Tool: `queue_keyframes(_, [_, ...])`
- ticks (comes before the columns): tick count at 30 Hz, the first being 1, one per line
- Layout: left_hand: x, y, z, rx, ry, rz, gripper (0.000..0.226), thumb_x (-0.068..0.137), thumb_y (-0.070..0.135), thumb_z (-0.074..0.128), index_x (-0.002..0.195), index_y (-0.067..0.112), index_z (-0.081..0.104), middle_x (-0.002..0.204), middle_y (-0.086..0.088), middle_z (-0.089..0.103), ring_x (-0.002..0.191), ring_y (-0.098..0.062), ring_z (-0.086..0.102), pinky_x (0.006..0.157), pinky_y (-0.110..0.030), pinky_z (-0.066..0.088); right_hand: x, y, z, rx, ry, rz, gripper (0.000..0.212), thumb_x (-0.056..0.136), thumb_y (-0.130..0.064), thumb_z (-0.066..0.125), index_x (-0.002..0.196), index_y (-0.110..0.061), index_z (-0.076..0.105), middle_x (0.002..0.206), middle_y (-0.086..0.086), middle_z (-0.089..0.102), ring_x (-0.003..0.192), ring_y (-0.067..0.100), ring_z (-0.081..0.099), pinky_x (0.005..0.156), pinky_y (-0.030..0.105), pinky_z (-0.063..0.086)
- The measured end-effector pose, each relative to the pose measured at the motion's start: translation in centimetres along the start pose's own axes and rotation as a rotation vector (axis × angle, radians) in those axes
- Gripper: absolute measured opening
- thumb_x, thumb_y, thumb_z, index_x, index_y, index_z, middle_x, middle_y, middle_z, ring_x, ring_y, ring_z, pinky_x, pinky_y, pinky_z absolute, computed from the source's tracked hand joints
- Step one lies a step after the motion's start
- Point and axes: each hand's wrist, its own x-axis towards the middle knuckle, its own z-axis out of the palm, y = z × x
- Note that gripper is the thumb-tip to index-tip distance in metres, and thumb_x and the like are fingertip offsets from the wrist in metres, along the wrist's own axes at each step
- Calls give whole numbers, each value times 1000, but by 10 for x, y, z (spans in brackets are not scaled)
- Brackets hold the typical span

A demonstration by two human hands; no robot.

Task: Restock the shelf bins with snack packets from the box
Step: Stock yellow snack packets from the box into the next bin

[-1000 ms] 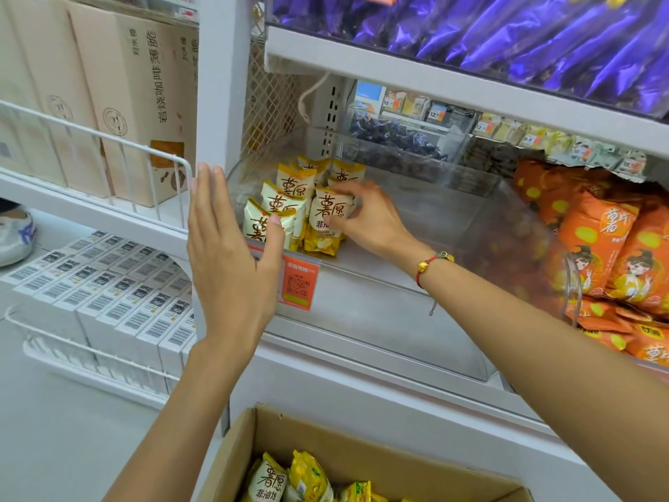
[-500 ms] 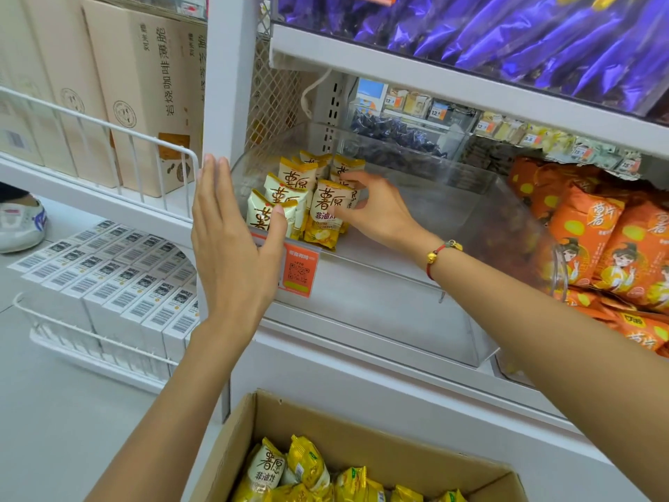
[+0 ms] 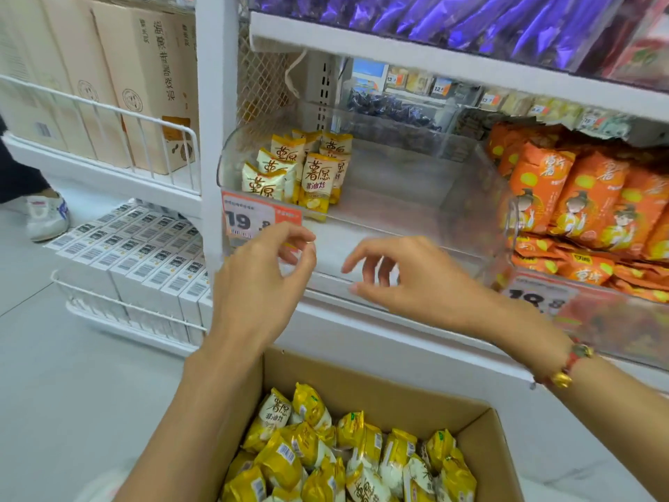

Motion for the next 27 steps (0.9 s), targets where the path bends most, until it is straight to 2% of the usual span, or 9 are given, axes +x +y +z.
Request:
queue_keyframes(4, [-49, -31, 31, 111, -214, -176, 6, 90, 36, 56, 93, 37, 62, 83, 21, 64, 77, 3, 58, 64, -25, 41, -36, 40, 62, -56, -575, 245, 34, 89, -32, 65, 120, -21, 60, 96, -5, 64, 89, 13, 57, 79, 25, 41])
queue_keyframes(6, [-91, -64, 55, 115, -360, -299, 10, 90, 32, 59, 98, 36, 63, 90, 16, 65, 87, -4, 61, 74, -27, 47, -60, 66, 104, -63, -695, 369, 39, 91, -34, 63, 126, -17, 57, 115, 4, 63, 106, 20, 57, 83, 23, 40])
queue_keyframes(9, [-166, -108, 77, 195, -597, -445, 27, 93, 25, 58, 120, 28, 60, 122, 5, 60, 115, -17, 55, 90, -33, 46, -104, 89, 163, 26, -727, 517, 36, 92, -35, 59, 125, -20, 58, 120, 3, 64, 109, 21, 60, 90, 29, 46])
queue_keyframes(12, [-213, -130, 86, 353, -717, -438, 42, 96, 30, 52, 138, 26, 48, 143, 4, 45, 129, -19, 42, 99, -30, 39, -140, 90, 210, 156, -685, 597, 42, 95, -37, 54, 133, -20, 49, 129, 5, 57, 115, 22, 55, 92, 32, 45])
queue_keyframes(17, [-218, -135, 93, 495, -795, -381, 47, 97, 35, 48, 143, 29, 39, 148, 4, 34, 136, -18, 33, 105, -32, 33, -151, 71, 271, 381, -612, 698, 67, 94, -47, 53, 149, -20, 25, 141, 5, 46, 118, 23, 54, 95, 36, 46])
queue_keyframes(20, [-212, -135, 95, 534, -841, -367, 47, 96, 33, 51, 142, 29, 41, 144, 2, 36, 134, -20, 33, 102, -33, 35, -143, 58, 302, 475, -618, 750, 79, 90, -49, 58, 148, -13, 19, 107, 8, 62, 85, 17, 60, 72, 32, 47])
queue_keyframes(22, [-211, -137, 95, 530, -862, -385, 47, 95, 29, 52, 141, 29, 42, 143, 1, 37, 134, -20, 33, 101, -34, 35, -143, 53, 315, 518, -577, 765, 76, 91, -44, 60, 146, -10, 21, 79, -1, 55, 65, 12, 53, 59, 30, 42])
queue_keyframes(24, [-209, -138, 95, 515, -872, -412, 46, 94, 29, 53, 139, 29, 45, 143, 1, 38, 133, -21, 33, 102, -35, 34, -143, 54, 315, 588, -549, 799, 77, 92, -41, 60, 148, -10, 17, 95, -1, 58, 82, 14, 59, 68, 27, 46])
queue_keyframes(27, [-205, -133, 97, 498, -804, -363, 36, 94, 28, 53, 130, 29, 54, 140, 4, 43, 132, -19, 34, 104, -35, 34, -149, 63, 295, 752, -500, 869, 82, 90, -38, 63, 152, -11, 15, 130, 0, 45, 117, 16, 48, 101, 29, 42])
